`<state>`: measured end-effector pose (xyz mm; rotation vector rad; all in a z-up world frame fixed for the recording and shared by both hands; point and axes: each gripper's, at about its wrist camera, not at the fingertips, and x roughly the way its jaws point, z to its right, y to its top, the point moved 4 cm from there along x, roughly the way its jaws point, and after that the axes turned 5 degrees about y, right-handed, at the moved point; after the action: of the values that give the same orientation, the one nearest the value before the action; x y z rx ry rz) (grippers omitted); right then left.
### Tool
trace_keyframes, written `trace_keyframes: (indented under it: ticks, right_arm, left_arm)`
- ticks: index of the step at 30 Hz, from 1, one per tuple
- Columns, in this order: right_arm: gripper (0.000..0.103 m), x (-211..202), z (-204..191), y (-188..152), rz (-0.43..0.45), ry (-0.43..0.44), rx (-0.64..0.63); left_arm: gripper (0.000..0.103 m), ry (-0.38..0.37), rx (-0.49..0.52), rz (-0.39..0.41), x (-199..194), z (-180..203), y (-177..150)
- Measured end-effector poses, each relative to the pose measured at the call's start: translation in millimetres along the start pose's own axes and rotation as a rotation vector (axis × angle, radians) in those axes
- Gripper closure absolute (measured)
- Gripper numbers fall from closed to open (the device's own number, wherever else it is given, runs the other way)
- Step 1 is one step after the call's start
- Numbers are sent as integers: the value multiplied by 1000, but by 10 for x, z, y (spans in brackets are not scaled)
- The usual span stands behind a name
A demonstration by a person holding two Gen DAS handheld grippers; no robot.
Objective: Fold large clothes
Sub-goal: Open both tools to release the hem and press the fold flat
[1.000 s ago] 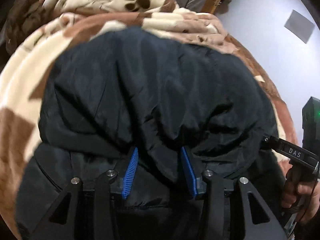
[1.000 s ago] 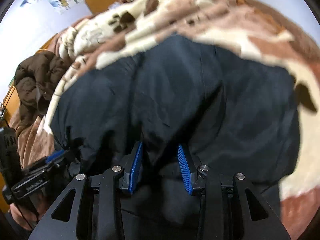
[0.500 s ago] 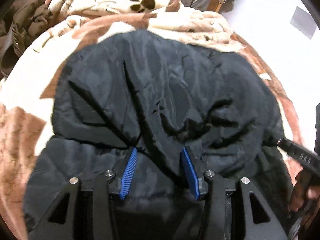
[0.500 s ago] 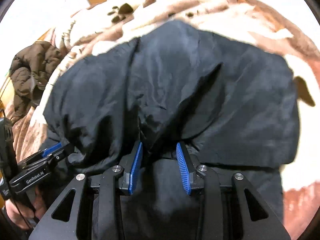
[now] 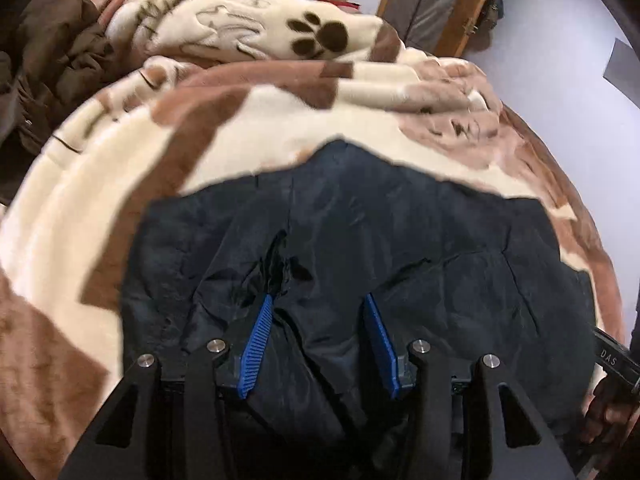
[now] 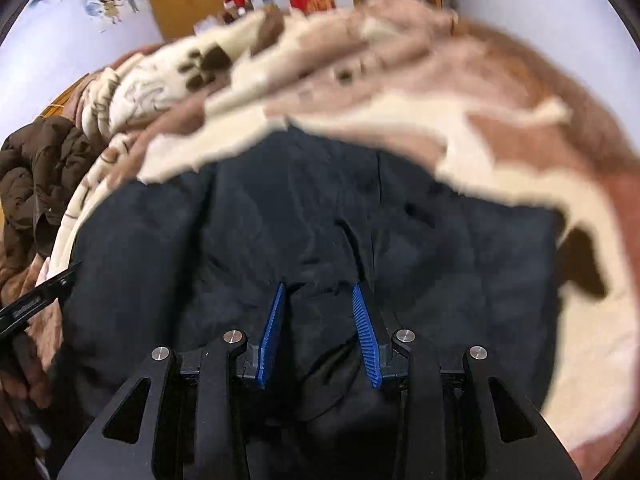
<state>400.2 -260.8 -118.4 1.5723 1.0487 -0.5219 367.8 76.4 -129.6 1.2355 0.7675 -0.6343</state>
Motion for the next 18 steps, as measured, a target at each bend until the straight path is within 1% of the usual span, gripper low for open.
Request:
trace_keyframes:
  ticks: [3, 6, 8, 10, 12, 13, 15, 17, 18]
  right_arm:
    - [67, 22, -16, -69, 23, -15, -30]
    - [67, 18, -6, -43, 13, -14, -27]
    - [67, -99, -20, 24, 5, -4, -1]
    - [67, -278, -59, 134, 45, -4, 1]
    - [67, -438, -138, 313, 118, 8, -13]
    - [67, -475, -185, 430, 143, 21, -16]
    - [67, -433, -264, 632, 155, 37, -28]
    - [67, -296, -317, 763, 148, 32, -55]
    - [67, -170, -335, 819, 130, 35, -65]
  left_arm:
    - [52, 30, 53, 39, 48, 54, -112]
    - [52, 30, 47, 21, -25, 70, -80]
    - [53, 18, 50, 13, -171, 78, -9]
    - [53, -13, 55, 57, -318, 91, 143]
    - [52, -15, 72, 104, -401, 130, 316]
    - [52, -11, 75, 121, -391, 151, 412]
    - [52, -11, 64, 111, -257, 173, 552]
    - [52, -10, 46, 84, -63, 192, 637]
    - [52, -4, 46, 75, 30, 207, 655]
